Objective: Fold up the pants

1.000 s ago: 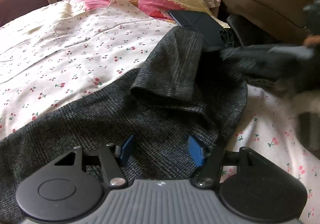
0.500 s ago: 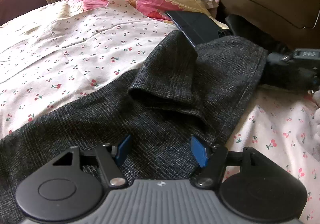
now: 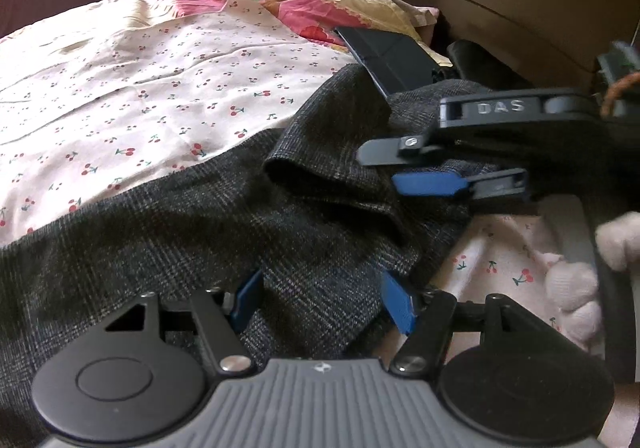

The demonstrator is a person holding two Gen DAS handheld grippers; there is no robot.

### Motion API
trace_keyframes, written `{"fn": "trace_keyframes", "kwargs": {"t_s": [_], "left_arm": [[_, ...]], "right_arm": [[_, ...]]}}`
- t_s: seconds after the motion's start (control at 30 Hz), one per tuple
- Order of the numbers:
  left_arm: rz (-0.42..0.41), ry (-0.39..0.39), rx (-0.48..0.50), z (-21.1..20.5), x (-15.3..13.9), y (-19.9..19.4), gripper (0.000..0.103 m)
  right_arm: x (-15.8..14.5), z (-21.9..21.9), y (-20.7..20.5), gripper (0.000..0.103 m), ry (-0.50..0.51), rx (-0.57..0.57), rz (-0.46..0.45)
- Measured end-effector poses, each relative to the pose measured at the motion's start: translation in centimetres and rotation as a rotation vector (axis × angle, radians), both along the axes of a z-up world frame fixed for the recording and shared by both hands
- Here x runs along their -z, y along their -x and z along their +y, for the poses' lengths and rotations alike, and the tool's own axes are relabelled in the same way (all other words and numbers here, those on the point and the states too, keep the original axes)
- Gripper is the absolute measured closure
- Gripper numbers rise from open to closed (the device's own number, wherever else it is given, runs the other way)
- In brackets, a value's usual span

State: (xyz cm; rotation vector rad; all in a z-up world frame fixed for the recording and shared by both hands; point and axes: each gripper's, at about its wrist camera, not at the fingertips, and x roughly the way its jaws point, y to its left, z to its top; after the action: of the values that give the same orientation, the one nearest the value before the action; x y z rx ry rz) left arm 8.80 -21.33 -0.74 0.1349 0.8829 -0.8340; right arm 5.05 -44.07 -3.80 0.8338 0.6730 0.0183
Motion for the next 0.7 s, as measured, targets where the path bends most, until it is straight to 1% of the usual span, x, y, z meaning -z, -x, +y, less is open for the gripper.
{"fn": "trace_keyframes", "kwargs": {"t_s": [0.03,0.13,0.17,0.27,0.4,0.47,0.53,0.63,0.7], "left_arm": [[-0.001,0.002,0.000,0.1,0.0,0.0,0.025],[0.002,0.016,-0.002,0.4,0.0,0.0,0.025],[0.003,0.018,-0.004,0.4,0.1,-0.1,0.025],[0.003,0.019,-0.005,0.5,0.2,-0.1,0.025],[-0.016,0.007,0.006,0.7,0.1,0.0,0.025],[-0.019,0.007,0.005,0.7,0.2,-0.1,0.025],[-0.019,0.012,0.002,0.7,0.2,-0.2,0.025],[-0.017,0.018,-0.002,0.7,0.2,-0.2,0.025],[-0.017,0.016,0.000,0.9,0.2,-0.1,0.025]], "right_arm": [[0.1,0.4,0.3,0.060,-0.015,-0.004,0.010],[-1.0,1.3,1.5,0.060,0.044,-0.024,-0.013],[-1.0,1.5,1.4,0.060,0.044,-0.031,-0.012],[-0.3,1.5,-0.1,0.059,0.018,-0.024,0.020],[-1.4,0.7,1.0,0.060,-0.028,0.031,-0.039],[-1.8,0.7,1.2,0.060,-0.049,0.028,-0.051],[-2.1,1.4,1.6,0.060,-0.069,0.000,-0.055],[-1.4,3.0,0.7,0.060,-0.080,-0.061,-0.023],[-0.5,3.8,0.0,0.059,-0.077,-0.066,0.012]]}}
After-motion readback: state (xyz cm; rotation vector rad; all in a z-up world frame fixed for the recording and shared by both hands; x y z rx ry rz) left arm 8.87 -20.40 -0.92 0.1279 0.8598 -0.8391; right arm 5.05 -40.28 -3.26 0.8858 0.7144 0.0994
